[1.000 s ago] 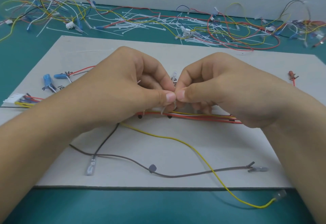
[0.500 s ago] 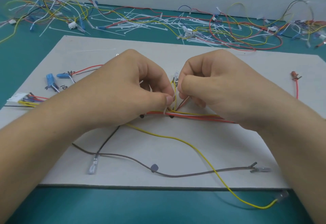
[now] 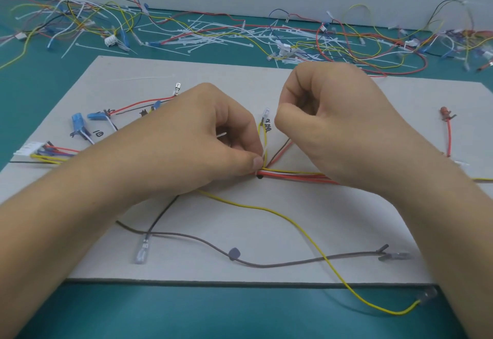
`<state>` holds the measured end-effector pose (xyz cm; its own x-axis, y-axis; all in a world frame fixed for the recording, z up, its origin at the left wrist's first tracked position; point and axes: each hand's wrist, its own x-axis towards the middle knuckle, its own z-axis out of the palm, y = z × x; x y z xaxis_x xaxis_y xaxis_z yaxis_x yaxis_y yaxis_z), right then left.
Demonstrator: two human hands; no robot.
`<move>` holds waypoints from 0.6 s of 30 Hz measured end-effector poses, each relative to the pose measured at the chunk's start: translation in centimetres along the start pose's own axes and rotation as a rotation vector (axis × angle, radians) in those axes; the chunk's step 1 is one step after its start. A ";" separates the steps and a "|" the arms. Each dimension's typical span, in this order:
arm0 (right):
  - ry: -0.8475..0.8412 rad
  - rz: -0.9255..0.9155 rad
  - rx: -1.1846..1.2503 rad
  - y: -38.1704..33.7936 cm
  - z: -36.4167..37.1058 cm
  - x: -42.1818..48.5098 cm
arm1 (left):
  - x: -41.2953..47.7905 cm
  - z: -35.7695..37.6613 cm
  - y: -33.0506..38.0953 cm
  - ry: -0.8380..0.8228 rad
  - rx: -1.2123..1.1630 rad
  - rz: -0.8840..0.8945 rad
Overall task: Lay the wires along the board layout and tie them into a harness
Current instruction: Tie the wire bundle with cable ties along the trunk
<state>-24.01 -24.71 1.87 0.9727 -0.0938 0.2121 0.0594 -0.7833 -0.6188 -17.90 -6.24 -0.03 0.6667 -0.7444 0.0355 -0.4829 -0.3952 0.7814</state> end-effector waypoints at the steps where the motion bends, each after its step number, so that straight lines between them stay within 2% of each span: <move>1: 0.016 -0.011 -0.021 0.0 0.1 0.0 | 0.0 0.0 0.0 0.000 -0.001 0.007; 9: 0.086 -0.036 -0.088 -0.4 0.7 -0.2 | 0.1 -0.1 0.1 -0.015 0.057 0.023; 14: 0.264 -0.013 -0.051 -0.6 -0.5 0.5 | -0.1 -0.1 0.3 -0.010 0.075 0.003; 18: 0.109 0.120 0.083 0.1 -1.2 0.6 | 0.0 -0.1 0.1 -0.001 0.063 -0.015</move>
<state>-23.73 -25.54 2.83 0.9443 -0.2529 0.2105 -0.0330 -0.7093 -0.7042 -17.90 -6.20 0.12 0.6733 -0.7389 0.0237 -0.5079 -0.4390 0.7412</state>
